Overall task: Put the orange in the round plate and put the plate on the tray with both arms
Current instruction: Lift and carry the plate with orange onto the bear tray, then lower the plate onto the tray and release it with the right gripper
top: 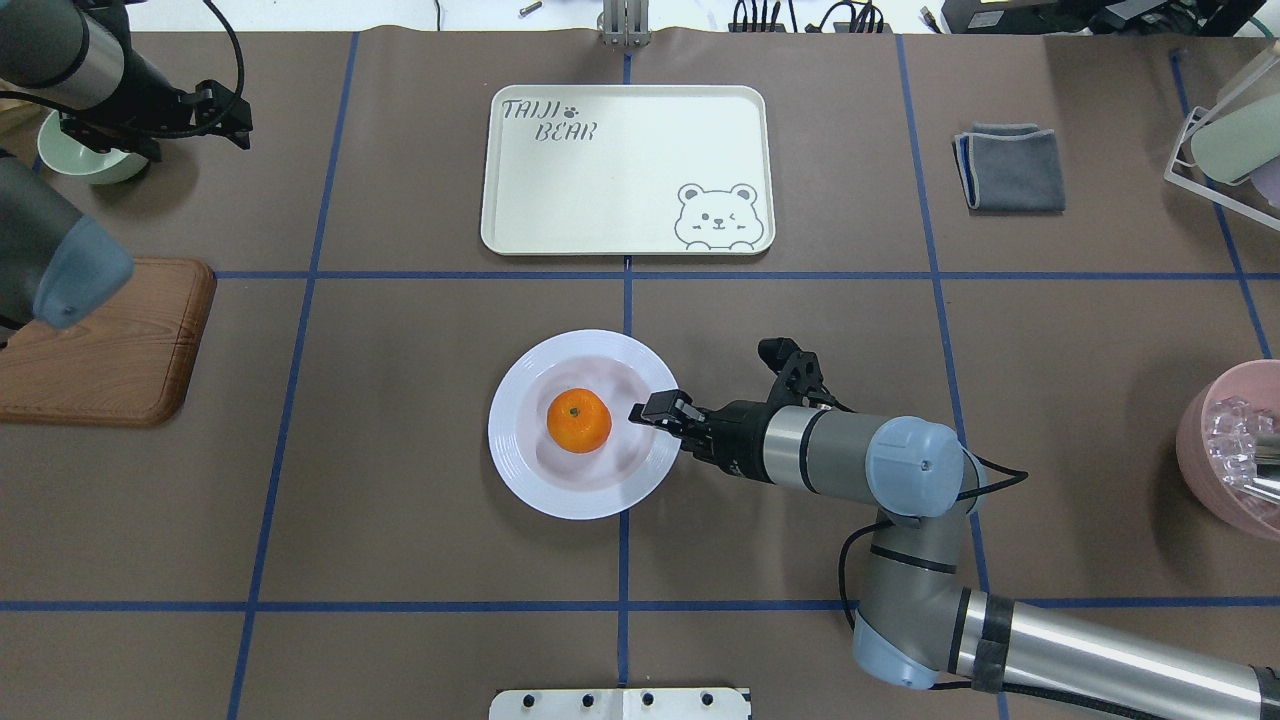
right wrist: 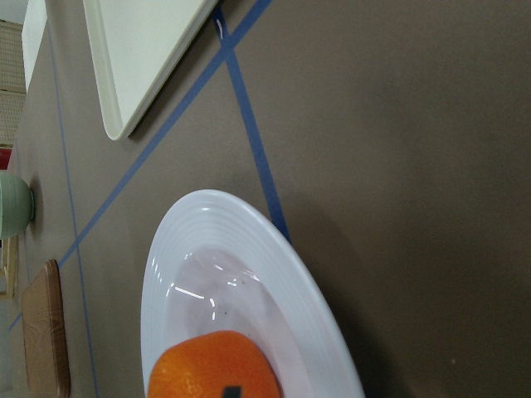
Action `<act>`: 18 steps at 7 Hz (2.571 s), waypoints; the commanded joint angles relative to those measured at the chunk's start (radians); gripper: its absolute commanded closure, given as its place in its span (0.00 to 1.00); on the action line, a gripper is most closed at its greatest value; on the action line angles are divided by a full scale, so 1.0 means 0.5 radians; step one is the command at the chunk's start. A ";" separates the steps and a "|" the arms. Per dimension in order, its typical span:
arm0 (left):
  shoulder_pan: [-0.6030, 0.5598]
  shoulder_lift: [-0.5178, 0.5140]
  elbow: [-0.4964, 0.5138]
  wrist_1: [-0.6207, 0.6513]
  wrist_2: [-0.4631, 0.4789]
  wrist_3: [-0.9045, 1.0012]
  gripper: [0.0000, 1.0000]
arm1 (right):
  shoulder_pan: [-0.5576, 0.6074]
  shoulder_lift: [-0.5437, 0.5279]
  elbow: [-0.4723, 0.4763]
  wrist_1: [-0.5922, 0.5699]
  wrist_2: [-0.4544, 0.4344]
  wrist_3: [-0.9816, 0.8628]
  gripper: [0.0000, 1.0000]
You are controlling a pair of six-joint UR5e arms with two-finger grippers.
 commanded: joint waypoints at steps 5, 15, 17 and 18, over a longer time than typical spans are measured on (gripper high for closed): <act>-0.003 0.003 0.003 0.003 0.003 -0.001 0.01 | 0.125 0.141 0.011 0.059 -0.158 0.015 1.00; 0.000 0.003 0.006 0.003 0.006 -0.001 0.01 | 0.601 0.792 -0.903 -0.382 -0.037 0.135 1.00; 0.000 0.003 0.009 0.003 0.006 -0.001 0.01 | 0.610 0.788 -0.900 -0.468 -0.009 0.126 0.56; 0.000 0.003 0.009 0.003 0.006 -0.001 0.01 | 0.650 0.785 -0.870 -0.581 0.092 -0.084 0.01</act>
